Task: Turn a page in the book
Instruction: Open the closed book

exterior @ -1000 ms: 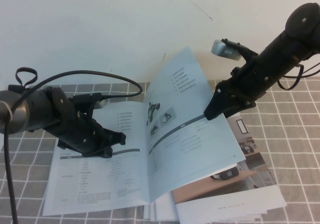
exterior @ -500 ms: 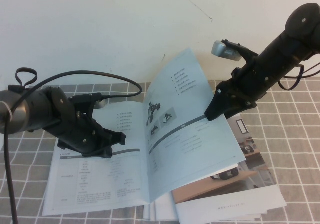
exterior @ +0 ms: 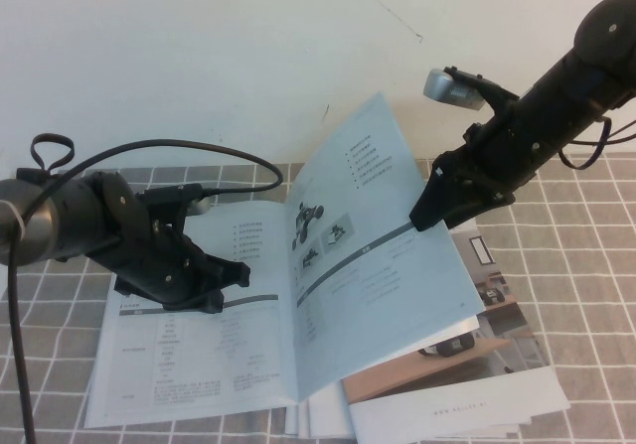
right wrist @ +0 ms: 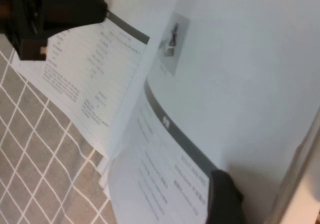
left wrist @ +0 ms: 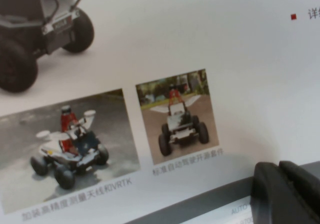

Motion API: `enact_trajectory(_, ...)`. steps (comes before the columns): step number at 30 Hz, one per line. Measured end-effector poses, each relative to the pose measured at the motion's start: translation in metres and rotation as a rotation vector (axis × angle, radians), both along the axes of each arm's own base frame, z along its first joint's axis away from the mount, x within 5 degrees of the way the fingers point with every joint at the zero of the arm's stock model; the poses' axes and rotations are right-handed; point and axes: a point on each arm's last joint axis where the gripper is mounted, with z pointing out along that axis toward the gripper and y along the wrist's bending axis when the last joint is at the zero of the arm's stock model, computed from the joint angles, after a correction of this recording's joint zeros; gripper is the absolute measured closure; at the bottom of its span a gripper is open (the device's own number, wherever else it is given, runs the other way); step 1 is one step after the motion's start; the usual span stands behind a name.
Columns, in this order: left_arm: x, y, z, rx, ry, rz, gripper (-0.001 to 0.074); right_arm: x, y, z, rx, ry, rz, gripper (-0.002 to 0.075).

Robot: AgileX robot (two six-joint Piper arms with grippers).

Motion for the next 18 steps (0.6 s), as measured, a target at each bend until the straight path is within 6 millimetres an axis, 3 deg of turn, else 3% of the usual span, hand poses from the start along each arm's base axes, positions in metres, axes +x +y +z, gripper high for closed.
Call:
enact_trajectory(5, 0.0, 0.0, 0.0, 0.0, 0.0, 0.0, 0.0738, -0.003, -0.001, 0.011, 0.006, -0.021, 0.003, 0.0333)
enact_trajectory(18, 0.0, 0.0, 0.0, -0.003, 0.001, 0.003, 0.0738, -0.003, 0.001, 0.013, 0.034, -0.02, 0.003, 0.0333)
